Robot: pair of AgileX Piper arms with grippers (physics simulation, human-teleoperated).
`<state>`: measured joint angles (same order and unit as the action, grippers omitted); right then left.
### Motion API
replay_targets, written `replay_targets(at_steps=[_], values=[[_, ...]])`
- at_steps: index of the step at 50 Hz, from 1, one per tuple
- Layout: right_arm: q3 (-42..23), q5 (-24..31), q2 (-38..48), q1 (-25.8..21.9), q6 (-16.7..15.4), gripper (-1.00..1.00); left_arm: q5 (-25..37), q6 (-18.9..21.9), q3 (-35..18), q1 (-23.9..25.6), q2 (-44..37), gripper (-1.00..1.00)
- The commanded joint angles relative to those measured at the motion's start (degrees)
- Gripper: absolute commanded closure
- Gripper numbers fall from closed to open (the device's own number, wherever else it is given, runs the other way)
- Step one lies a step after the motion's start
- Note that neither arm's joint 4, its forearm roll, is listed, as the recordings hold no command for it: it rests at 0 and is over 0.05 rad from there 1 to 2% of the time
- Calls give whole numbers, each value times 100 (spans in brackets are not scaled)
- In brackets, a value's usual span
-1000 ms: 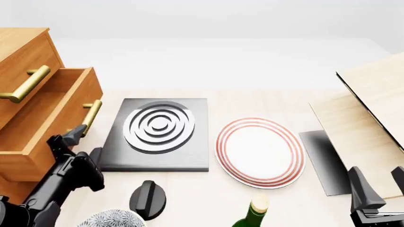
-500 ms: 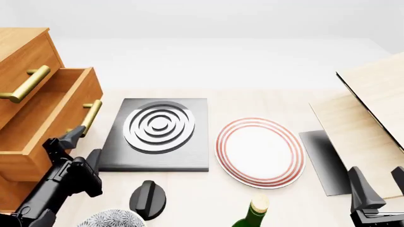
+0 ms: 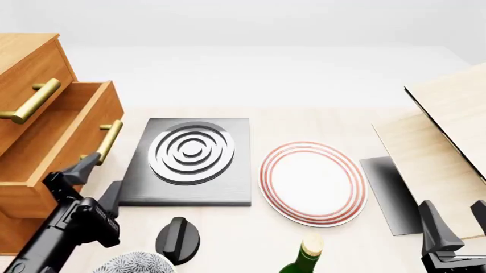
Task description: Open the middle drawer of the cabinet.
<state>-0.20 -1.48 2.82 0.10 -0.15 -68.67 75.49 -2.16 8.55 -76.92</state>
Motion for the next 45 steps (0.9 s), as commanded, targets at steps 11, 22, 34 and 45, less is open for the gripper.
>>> replay_targets(at_steps=[11,22,34,45], values=[[0,34,-65,-6,2,-100,2055,-519,80,249,2410,-100],[0,33,-62,-6,1,-100,3756,-1015,-207,280,3902,-100],[0,33,-63,-6,1,-100,5184,-1547,-613,380,4985,-100],[0,33,-63,-6,2,-100,6248,-2085,-1079,492,5596,-100]])
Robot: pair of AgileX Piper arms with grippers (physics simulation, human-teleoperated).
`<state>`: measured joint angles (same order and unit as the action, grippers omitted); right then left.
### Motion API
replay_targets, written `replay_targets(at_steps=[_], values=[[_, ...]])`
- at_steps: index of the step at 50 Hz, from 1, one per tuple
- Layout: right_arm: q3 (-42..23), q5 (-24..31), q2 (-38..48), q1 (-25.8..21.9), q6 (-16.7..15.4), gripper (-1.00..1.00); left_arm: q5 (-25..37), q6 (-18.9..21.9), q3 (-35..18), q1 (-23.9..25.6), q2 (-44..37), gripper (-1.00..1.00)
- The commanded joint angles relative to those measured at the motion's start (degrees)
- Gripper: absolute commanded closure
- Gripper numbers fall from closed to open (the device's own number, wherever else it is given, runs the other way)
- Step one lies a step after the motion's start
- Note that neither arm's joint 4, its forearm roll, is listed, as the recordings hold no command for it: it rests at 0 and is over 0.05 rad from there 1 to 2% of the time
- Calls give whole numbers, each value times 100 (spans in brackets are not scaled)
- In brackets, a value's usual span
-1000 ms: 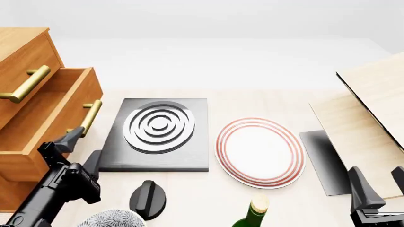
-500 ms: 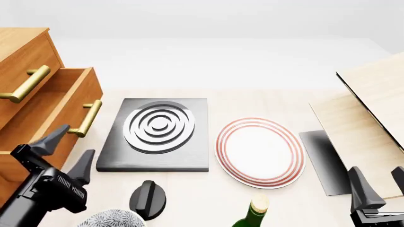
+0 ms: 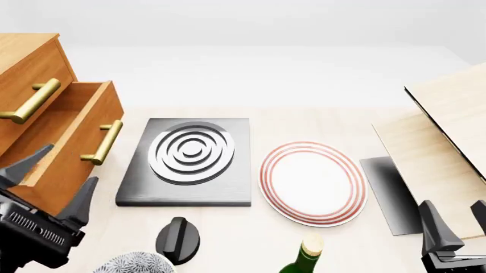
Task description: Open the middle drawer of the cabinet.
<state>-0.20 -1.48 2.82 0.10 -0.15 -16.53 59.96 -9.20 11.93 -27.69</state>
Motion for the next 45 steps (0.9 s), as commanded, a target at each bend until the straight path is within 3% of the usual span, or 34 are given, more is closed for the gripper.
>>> replay_targets(at_steps=[1,2,5,14,18,24,27,28,31,45], values=[[0,33,-63,-6,2,-100,1037,-532,-376,154,676,-100],[0,33,-62,-7,2,-100,1364,-819,-602,166,670,-100],[0,34,-64,-7,2,-100,1427,-824,-621,172,725,-100],[0,31,-60,-7,0,-100,2452,-1679,-1275,174,882,-100],[0,31,-60,-7,1,-100,2680,-1756,-1366,177,986,-100],[0,32,-61,-6,1,-100,3249,-2341,-1795,124,948,-100],[0,34,-64,-7,2,-100,3362,-2385,-1849,135,1005,-100],[0,32,-60,-7,3,-100,3544,-2714,-2021,92,842,-100],[0,32,-62,-7,3,-100,3567,-2672,-2045,16,912,-100],[0,33,-64,-7,1,-100,4554,-3497,-2824,12,914,-100]])
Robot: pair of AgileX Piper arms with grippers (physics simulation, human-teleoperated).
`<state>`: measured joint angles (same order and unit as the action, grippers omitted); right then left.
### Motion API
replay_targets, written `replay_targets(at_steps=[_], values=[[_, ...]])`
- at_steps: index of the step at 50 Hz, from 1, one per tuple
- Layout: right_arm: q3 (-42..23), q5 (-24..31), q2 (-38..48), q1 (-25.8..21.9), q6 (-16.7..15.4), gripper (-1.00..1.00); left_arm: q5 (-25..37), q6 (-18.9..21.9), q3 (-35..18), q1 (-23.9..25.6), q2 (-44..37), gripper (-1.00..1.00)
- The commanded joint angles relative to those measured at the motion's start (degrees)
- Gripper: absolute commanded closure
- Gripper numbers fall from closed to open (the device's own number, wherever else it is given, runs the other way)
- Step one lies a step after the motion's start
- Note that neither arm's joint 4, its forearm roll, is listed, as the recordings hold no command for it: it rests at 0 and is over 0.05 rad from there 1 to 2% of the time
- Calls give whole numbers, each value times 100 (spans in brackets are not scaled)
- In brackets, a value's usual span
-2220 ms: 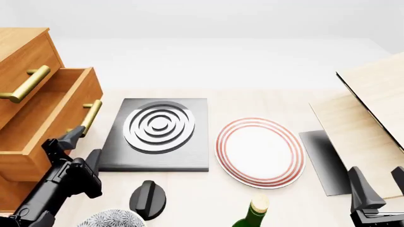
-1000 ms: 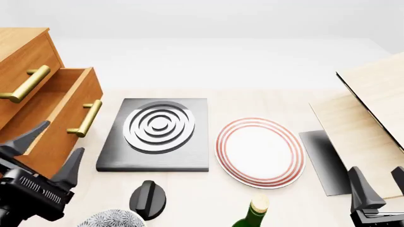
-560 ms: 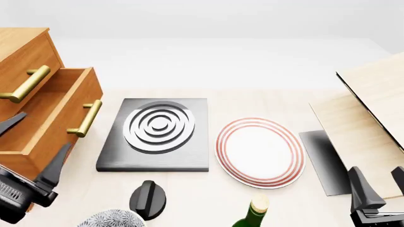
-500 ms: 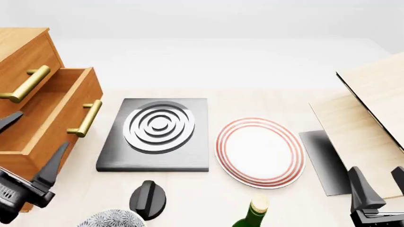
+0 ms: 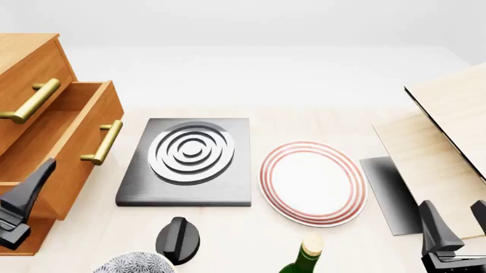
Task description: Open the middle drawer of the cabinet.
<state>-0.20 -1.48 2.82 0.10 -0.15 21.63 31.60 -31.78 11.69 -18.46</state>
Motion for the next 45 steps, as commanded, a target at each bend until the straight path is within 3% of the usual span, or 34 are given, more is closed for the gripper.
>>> replay_targets(at_steps=[1,2,9,10,21,22,25,45], values=[[0,34,-64,-7,2,-100,809,-720,-618,33,-25,-100],[0,31,-59,-6,2,-100,910,-945,-707,-6,-157,-100],[0,30,-58,-7,2,-100,1129,-1175,-858,-145,-179,-100],[0,33,-63,-7,2,-100,1250,-1434,-939,-179,-320,-100],[0,32,-61,-7,2,-100,1508,-1784,-1066,-233,-648,-100],[0,32,-61,-6,2,-100,1624,-2124,-1193,-262,-860,-100],[0,32,-62,-7,1,-100,1734,-2356,-1316,-260,-1061,-100],[0,32,-62,-7,2,-100,1755,-2518,-1559,-1092,-1612,-100]])
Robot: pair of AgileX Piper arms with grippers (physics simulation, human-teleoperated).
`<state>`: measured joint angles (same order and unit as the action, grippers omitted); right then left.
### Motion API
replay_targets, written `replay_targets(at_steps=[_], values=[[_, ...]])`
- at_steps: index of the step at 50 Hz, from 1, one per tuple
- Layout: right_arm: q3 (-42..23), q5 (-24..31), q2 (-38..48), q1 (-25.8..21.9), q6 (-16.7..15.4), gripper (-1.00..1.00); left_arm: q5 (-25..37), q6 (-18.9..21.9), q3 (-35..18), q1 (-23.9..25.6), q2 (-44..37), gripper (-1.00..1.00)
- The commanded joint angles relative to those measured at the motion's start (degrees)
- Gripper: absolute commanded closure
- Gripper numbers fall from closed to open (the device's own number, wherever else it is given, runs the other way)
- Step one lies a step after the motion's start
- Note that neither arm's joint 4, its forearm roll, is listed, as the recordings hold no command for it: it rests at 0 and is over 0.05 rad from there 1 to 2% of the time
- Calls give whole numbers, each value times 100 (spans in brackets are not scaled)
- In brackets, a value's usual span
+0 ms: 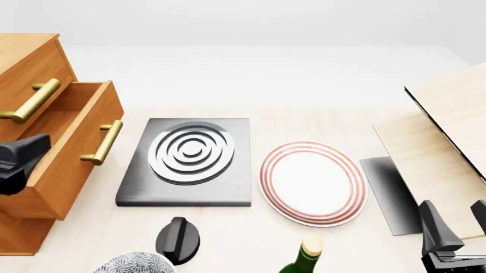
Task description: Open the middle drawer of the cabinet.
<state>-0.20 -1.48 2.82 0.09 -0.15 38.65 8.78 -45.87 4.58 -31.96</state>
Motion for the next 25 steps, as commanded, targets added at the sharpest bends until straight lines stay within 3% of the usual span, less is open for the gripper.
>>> replay_targets(at_steps=[1,17,20,21,25], values=[[0,34,-64,-6,1,-100,54,-215,-166,-411,-241,-100],[0,31,-60,-6,1,-100,-56,-369,5,-764,-469,-100],[0,32,-61,-6,2,-100,-224,-248,162,-1089,-594,-100],[0,33,-62,-7,3,-100,-194,-401,201,-958,-661,-100],[0,32,-61,-7,1,-100,-278,-349,254,-1057,-700,-100]])
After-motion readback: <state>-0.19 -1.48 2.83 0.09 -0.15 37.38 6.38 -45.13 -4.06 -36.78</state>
